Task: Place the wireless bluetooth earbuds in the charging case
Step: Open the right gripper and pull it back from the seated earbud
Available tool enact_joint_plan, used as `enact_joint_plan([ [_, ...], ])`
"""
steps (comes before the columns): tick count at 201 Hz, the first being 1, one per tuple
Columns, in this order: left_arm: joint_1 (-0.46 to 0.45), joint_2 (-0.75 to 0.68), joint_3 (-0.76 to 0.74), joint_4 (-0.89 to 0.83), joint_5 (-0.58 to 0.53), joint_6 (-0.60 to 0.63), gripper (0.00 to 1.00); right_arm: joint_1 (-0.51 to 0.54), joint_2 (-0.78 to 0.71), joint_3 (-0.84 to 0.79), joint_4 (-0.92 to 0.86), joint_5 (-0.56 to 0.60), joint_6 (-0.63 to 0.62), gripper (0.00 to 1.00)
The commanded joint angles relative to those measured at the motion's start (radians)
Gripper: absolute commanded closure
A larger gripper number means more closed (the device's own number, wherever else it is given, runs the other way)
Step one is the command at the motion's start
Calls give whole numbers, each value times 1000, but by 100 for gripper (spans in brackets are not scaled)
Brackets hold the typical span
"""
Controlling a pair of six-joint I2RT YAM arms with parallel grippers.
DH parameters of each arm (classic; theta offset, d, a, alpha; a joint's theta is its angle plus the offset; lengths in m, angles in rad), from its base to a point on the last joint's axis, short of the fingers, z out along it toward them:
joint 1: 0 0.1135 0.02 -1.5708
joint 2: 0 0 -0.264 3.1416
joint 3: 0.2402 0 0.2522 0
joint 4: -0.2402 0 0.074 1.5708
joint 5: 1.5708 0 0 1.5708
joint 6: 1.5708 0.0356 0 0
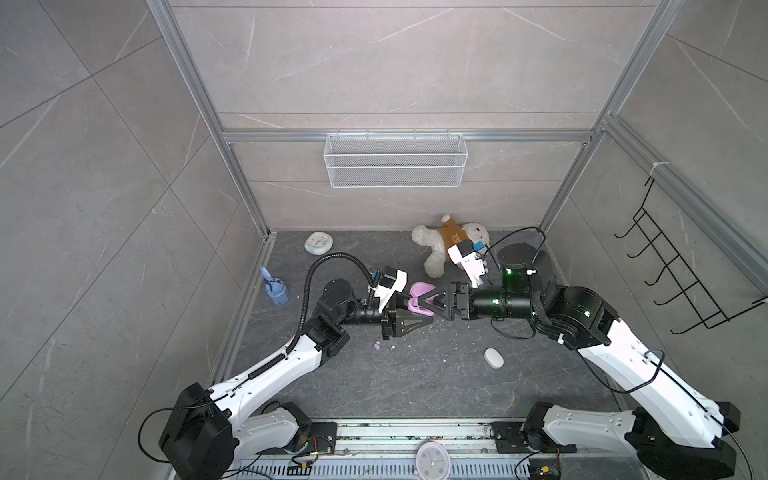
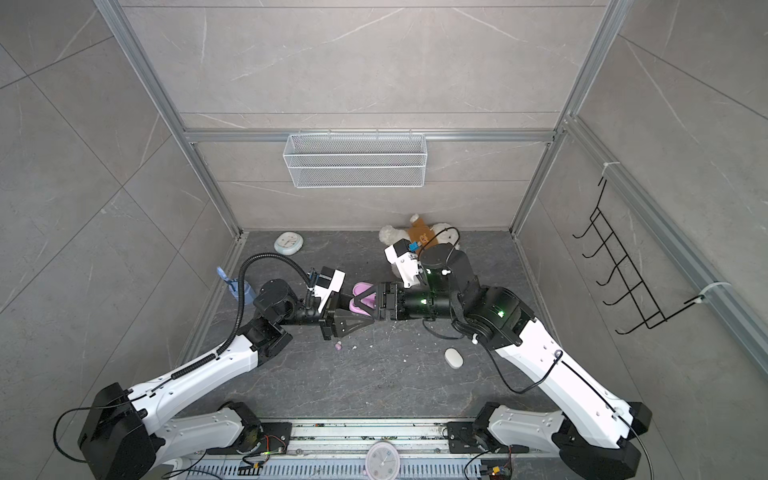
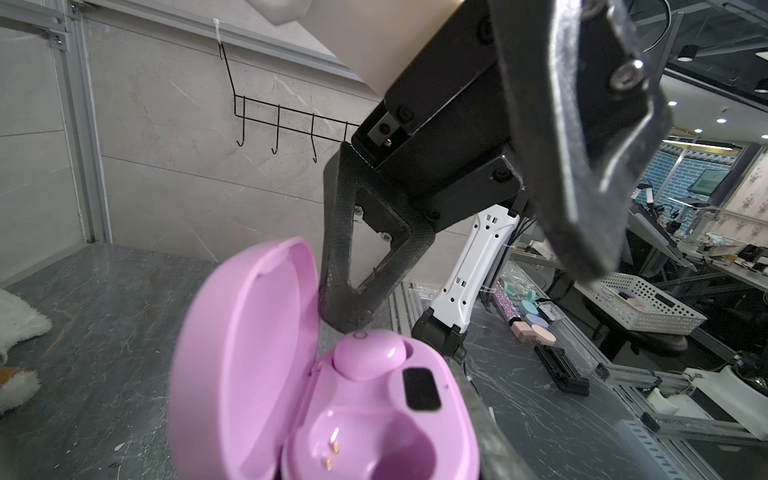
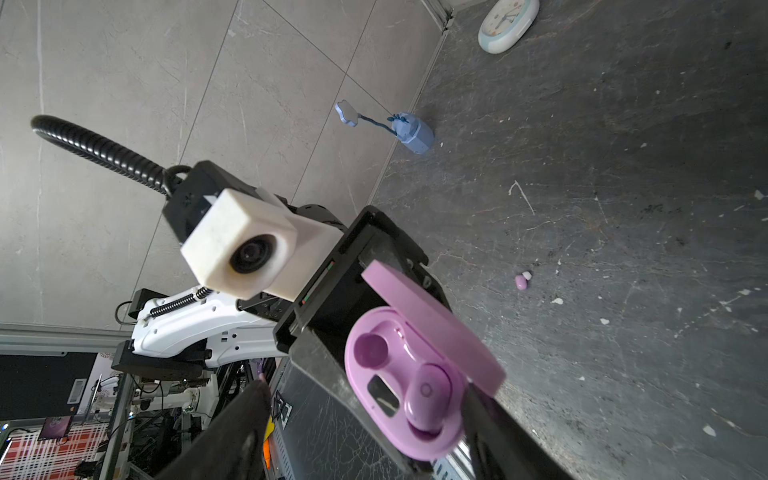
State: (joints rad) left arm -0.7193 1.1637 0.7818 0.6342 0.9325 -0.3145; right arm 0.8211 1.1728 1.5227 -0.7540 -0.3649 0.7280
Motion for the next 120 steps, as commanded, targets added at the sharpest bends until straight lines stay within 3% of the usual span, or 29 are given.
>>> enact_joint_plan([
  [1,-6,-39,25,77,33,4,78,4,4,26,-39,49,-23,23],
  [50,-5,-49,10,40,2,27,78,17,-2,57,-69,46,-27,20],
  [79,40,-85,-42,10,-40,25,79,39,-39,53,-128,46,-14,20],
  [120,83,-213,-123,-112,-98,27,79,43,-151,-97,-147,142,37,15],
])
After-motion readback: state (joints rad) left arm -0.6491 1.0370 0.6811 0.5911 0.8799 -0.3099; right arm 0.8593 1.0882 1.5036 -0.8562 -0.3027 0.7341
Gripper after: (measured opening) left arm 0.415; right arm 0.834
